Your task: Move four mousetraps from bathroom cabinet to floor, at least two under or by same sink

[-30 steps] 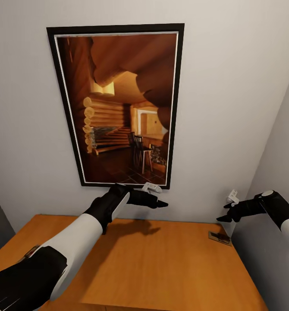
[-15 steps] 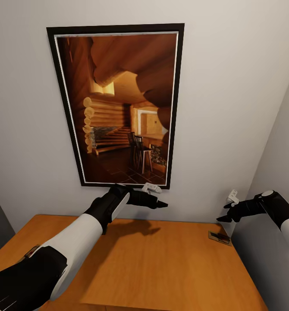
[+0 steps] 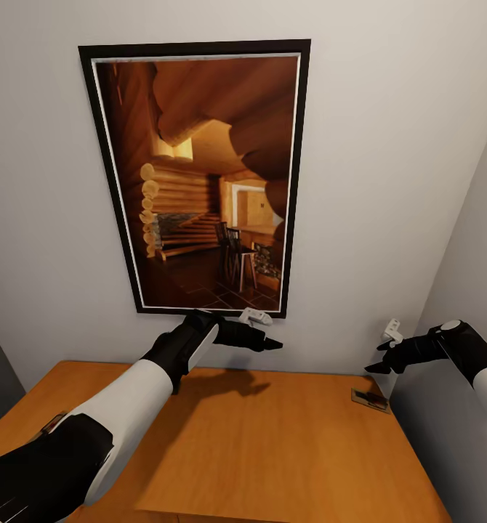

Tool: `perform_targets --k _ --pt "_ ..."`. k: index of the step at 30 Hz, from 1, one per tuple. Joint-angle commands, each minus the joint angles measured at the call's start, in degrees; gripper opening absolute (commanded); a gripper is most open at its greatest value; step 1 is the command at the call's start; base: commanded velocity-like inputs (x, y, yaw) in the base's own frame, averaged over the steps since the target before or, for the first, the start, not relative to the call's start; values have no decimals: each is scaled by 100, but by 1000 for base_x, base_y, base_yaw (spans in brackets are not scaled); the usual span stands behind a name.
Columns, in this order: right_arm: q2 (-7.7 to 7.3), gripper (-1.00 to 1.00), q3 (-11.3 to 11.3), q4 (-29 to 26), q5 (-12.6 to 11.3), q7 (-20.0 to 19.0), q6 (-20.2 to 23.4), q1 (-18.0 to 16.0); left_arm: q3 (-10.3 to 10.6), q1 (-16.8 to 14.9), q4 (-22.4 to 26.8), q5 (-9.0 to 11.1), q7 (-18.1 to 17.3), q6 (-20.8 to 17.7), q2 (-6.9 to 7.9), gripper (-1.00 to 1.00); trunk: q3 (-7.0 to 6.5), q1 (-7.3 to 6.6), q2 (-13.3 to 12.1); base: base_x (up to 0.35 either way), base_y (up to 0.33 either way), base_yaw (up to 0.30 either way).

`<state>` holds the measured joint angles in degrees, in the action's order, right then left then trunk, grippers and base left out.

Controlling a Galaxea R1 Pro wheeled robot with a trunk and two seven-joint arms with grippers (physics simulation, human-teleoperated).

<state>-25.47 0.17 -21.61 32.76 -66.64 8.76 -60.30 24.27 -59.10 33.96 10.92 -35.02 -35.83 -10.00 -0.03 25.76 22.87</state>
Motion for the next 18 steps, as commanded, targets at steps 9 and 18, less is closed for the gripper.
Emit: perform_targets --k 9,18 --pt "3 100 1 -10 -4 -28 56 1 15 1 -3 50 13 -47 0 100 3 2 5 0 0 0" --pt "2 100 1 -10 -5 -32 56 1 19 0 -23 49 11 -47 0 100 3 2 5 0 0 0"
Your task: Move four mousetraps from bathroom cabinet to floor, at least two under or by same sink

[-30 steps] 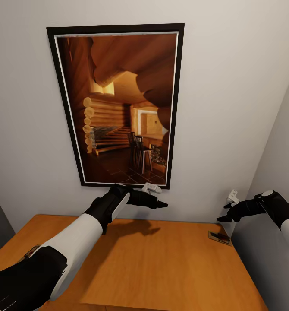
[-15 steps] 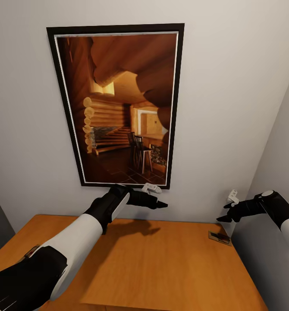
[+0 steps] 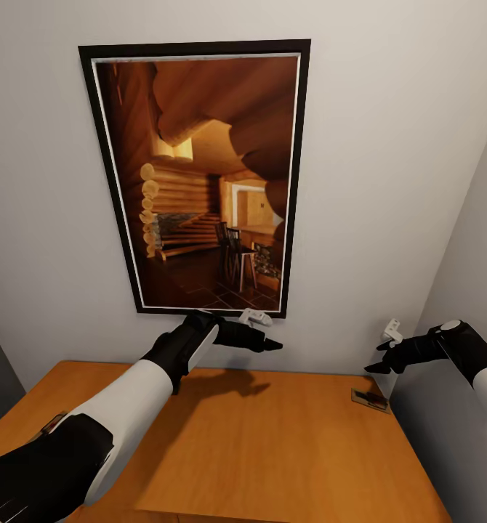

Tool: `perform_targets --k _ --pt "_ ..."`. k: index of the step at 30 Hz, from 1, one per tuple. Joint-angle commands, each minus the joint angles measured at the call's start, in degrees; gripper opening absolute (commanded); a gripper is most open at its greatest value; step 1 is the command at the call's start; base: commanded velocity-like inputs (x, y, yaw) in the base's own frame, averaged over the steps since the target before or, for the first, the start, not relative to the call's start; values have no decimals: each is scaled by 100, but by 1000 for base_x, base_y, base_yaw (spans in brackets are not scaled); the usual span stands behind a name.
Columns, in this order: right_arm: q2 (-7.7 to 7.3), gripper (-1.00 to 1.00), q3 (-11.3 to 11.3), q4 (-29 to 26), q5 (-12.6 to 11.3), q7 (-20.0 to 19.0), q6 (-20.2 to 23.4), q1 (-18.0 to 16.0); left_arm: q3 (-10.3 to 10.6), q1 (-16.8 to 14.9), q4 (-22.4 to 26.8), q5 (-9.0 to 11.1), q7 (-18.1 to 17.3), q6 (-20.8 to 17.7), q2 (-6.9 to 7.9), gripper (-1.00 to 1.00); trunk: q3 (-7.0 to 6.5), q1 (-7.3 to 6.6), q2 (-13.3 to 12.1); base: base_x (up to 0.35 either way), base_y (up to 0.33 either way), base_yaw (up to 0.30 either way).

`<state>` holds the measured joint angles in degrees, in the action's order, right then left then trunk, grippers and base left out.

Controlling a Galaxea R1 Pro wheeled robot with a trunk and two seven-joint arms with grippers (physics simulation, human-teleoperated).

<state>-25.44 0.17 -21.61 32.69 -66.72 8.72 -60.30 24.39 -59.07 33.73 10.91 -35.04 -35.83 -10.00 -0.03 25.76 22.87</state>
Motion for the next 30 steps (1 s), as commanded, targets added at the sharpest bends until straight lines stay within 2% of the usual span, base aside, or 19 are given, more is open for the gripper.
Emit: perform_targets --k 1,16,21,23,24,27,30 --pt "-2 100 1 -10 4 -25 58 1 7 -2 -3 50 13 -47 0 100 3 2 5 0 0 0" --pt "-3 100 1 -10 10 -24 58 1 58 5 -15 49 -20 -8 0 100 3 2 5 0 0 0" --pt "-3 100 1 -10 10 -19 60 1 471 8 -14 54 -274 -21 0 100 3 2 5 0 0 0" --pt "-4 100 1 -10 10 -18 58 1 680 9 -11 59 -426 -26 0 100 3 2 5 0 0 0" --pt "-3 100 1 -10 10 -18 59 1 874 9 -10 63 -562 -32 0 100 3 2 5 0 0 0" --pt "-4 100 1 -10 10 -17 59 1 1069 9 -8 66 -692 -39 0 100 3 2 5 0 0 0" --pt "-1 100 1 -10 10 -17 60 1 1171 9 -11 70 -761 -43 0 100 3 2 5 0 0 0"
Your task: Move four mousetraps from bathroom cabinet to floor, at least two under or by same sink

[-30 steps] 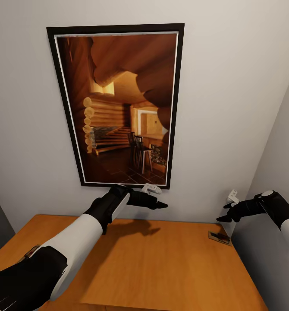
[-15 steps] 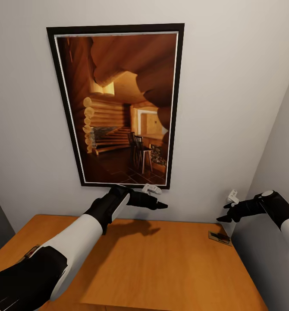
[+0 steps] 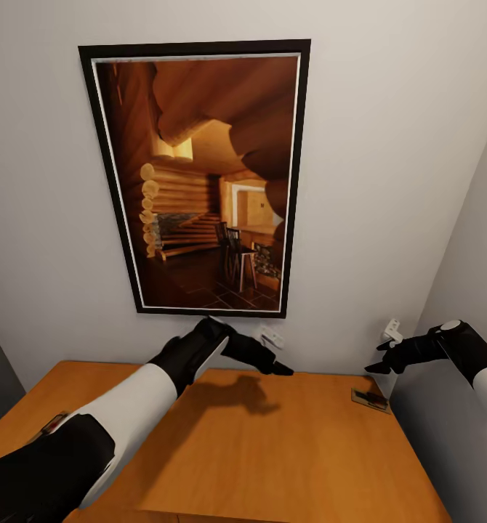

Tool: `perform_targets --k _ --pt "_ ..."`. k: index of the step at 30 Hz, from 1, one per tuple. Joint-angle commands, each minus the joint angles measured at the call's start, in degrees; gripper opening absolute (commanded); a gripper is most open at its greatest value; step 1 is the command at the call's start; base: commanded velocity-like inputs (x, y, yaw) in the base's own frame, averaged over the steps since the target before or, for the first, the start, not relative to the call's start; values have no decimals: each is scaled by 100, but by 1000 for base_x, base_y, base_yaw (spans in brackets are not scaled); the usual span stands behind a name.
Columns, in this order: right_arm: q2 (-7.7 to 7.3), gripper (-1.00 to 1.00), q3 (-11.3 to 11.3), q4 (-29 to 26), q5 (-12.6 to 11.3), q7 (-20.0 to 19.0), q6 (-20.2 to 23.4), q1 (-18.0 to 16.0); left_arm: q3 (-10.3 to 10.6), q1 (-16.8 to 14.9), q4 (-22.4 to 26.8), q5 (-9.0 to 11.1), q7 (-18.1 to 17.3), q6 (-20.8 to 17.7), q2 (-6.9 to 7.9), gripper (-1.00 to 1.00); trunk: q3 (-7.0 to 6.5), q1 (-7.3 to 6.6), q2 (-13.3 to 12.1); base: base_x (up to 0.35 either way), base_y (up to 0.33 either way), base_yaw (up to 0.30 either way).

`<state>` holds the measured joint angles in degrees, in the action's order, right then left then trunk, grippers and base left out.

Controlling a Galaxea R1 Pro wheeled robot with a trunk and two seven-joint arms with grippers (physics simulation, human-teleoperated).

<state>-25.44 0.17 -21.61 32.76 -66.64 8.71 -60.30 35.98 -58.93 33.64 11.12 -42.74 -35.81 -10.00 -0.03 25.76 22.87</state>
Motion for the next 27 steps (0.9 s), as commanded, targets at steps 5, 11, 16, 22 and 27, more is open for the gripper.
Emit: perform_targets --k 5,11,16,22,27 --pt "-2 100 1 -10 2 -24 60 1 97 17 -11 60 -54 -52 0 100 3 2 5 0 0 0" --pt "-2 100 1 -10 2 -24 59 1 121 69 -66 62 -70 -51 0 100 3 2 5 0 0 0" --pt "2 100 2 -10 2 -24 57 1 127 133 -87 73 -62 -20 0 100 3 2 5 0 0 0" --pt "1 100 1 -10 2 -24 59 1 106 177 -66 72 -46 -1 0 100 3 2 5 0 0 0" --pt "-2 100 17 -8 7 -46 63 1 113 186 -11 44 30 19 0 100 3 2 5 0 0 0"
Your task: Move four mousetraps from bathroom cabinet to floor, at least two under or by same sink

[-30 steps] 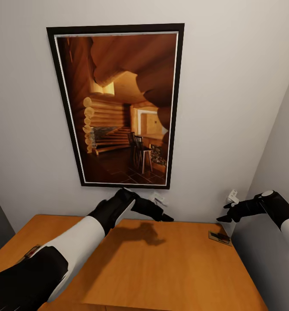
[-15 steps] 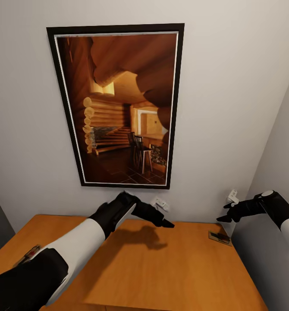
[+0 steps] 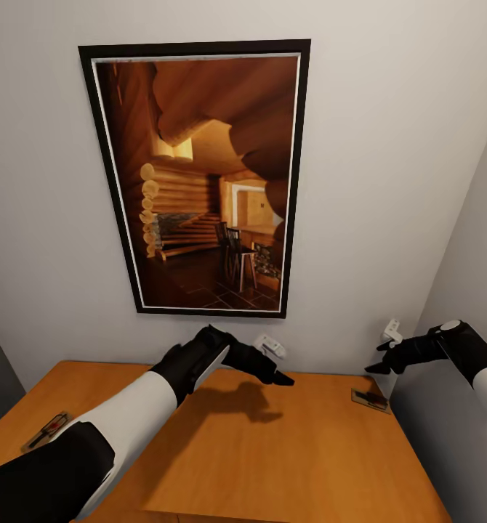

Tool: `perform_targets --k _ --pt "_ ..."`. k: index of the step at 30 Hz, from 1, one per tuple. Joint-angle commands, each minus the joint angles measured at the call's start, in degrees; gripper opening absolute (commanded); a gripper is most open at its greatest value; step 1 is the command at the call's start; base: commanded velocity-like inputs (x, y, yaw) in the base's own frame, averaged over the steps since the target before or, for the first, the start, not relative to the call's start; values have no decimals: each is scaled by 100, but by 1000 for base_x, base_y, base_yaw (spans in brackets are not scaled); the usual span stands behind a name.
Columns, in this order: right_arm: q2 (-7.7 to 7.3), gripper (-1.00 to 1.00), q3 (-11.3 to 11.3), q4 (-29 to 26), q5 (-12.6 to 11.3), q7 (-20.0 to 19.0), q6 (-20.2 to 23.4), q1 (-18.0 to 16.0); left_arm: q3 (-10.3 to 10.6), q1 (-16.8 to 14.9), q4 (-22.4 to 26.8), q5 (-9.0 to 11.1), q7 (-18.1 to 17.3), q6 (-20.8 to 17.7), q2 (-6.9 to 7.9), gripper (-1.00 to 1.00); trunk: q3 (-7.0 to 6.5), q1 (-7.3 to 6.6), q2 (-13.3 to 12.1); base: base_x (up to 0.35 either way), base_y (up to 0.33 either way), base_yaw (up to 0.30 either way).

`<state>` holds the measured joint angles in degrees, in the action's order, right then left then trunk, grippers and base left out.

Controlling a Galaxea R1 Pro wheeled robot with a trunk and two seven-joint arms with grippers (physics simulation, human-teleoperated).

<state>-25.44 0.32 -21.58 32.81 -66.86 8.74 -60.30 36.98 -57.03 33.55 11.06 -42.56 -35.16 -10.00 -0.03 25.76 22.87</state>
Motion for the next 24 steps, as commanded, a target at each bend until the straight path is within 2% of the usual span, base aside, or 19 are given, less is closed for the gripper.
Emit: perform_targets --k 1,11,24 --pt "-2 100 18 -9 8 -31 61 1 11 -4 4 50 43 -42 0 100 3 2 5 0 0 0" --pt "-5 100 540 -4 179 -39 80 1 -27 -1 27 54 237 -31 0 100 3 2 5 0 0 0" --pt "-14 100 642 3 165 -92 47 1 -231 -1 28 64 249 -34 0 100 3 2 5 0 0 0"
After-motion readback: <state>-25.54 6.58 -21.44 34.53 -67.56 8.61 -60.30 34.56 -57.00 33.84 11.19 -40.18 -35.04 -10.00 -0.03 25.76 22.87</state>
